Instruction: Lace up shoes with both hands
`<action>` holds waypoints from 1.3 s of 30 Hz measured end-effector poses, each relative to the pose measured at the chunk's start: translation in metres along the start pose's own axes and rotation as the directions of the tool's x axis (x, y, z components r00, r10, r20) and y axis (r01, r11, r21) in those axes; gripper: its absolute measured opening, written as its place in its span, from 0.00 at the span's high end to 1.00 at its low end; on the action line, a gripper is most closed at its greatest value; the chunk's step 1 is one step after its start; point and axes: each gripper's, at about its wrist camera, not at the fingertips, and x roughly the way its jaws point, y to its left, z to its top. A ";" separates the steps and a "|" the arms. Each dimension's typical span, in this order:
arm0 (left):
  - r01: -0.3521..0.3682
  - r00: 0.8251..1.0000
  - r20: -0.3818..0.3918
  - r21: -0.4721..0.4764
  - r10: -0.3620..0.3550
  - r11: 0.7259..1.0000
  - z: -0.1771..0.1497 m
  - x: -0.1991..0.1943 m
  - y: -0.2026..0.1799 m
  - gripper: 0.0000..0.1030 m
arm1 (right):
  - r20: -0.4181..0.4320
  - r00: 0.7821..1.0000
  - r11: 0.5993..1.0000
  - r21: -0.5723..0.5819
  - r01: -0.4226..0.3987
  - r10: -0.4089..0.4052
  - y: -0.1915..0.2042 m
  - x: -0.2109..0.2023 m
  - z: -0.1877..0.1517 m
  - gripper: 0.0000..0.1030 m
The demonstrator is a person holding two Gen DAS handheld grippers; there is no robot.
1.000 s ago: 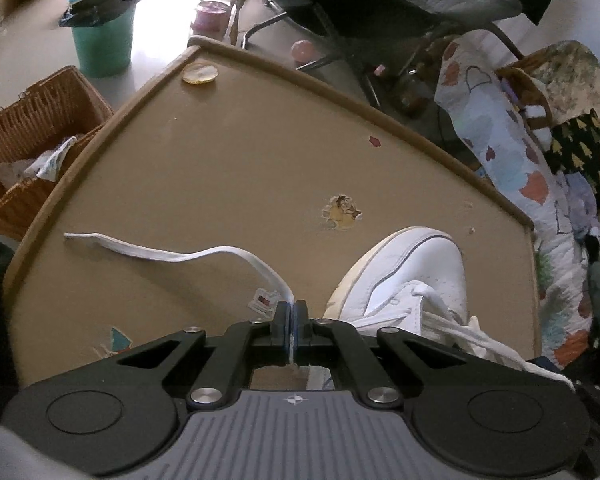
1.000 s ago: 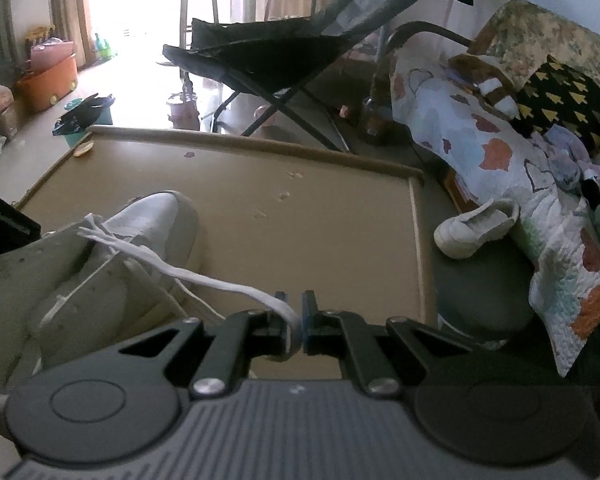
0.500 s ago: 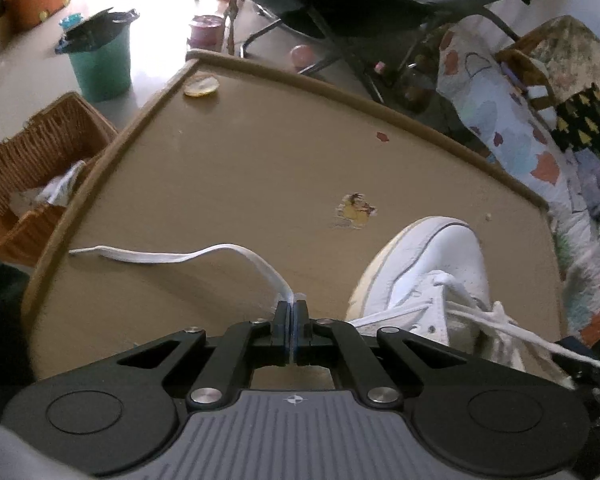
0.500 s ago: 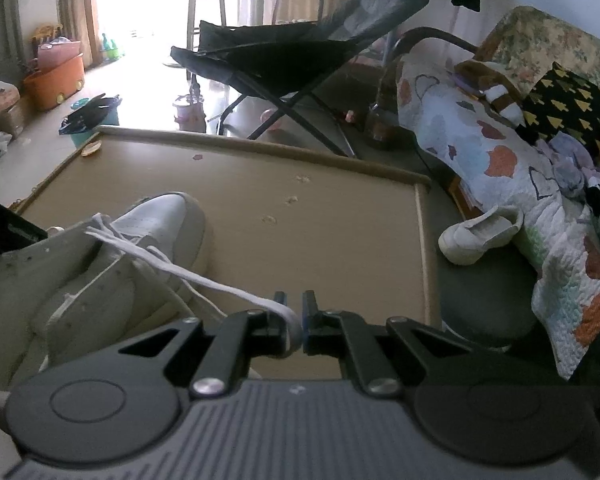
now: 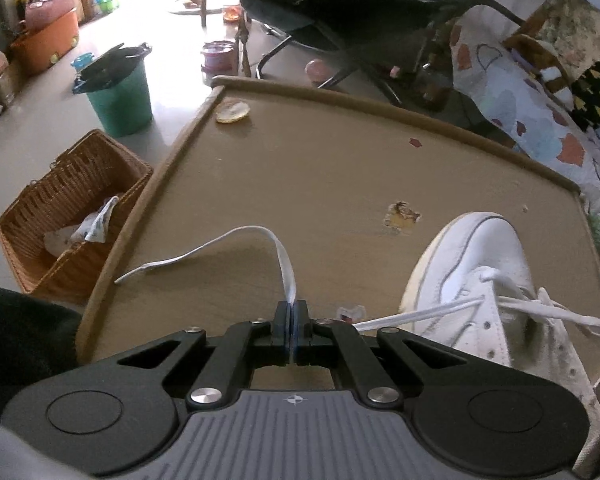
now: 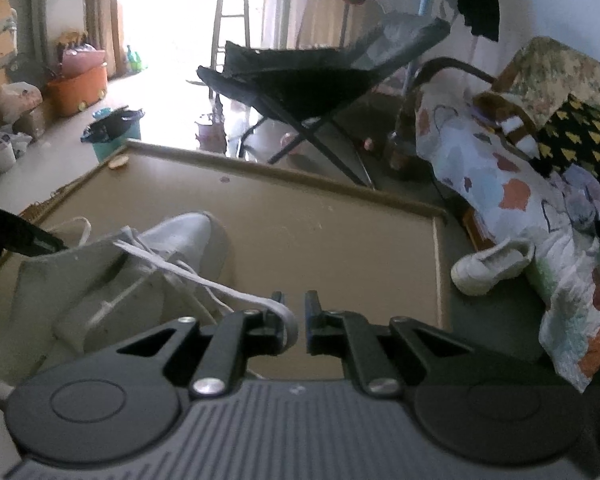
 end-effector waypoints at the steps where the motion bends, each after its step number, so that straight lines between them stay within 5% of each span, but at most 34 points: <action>1: -0.005 1.000 0.001 0.001 0.005 1.000 0.000 -0.001 0.002 0.98 | 0.008 1.000 1.000 -0.003 -0.007 0.007 0.001 -0.001 0.001 0.92; 20: -0.057 0.998 0.017 0.021 0.057 0.998 0.004 -0.003 0.031 0.98 | 0.055 0.995 0.996 -0.040 -0.079 0.081 0.020 -0.009 0.014 0.91; 23: -0.029 0.999 0.014 0.004 0.029 1.000 0.005 -0.003 0.033 0.98 | 0.063 0.993 0.994 -0.046 -0.095 0.098 0.023 -0.011 0.017 0.91; 26: 0.061 0.998 0.006 -0.144 -0.061 0.988 0.004 -0.001 0.048 0.94 | 0.071 0.991 0.992 -0.052 -0.112 0.116 0.026 -0.012 0.019 0.91; 28: 0.117 0.993 -0.001 -0.277 -0.122 0.954 0.002 -0.001 0.062 0.91 | 0.076 0.989 0.991 -0.056 -0.123 0.127 0.029 -0.013 0.021 0.91; 33: 0.242 0.962 0.022 -0.535 -0.274 0.809 -0.006 -0.003 0.088 0.82 | 0.074 0.984 0.986 -0.046 -0.160 0.163 0.035 -0.013 0.030 0.91; 37: 0.342 0.912 0.063 -0.662 -0.406 0.667 -0.011 -0.006 0.090 0.66 | 0.066 0.979 0.980 -0.046 -0.193 0.195 0.041 -0.011 0.040 0.91; 39: 0.366 0.890 0.066 -0.694 -0.451 0.621 -0.012 -0.005 0.083 0.62 | 0.052 0.974 0.975 -0.047 -0.216 0.219 0.044 -0.008 0.044 0.91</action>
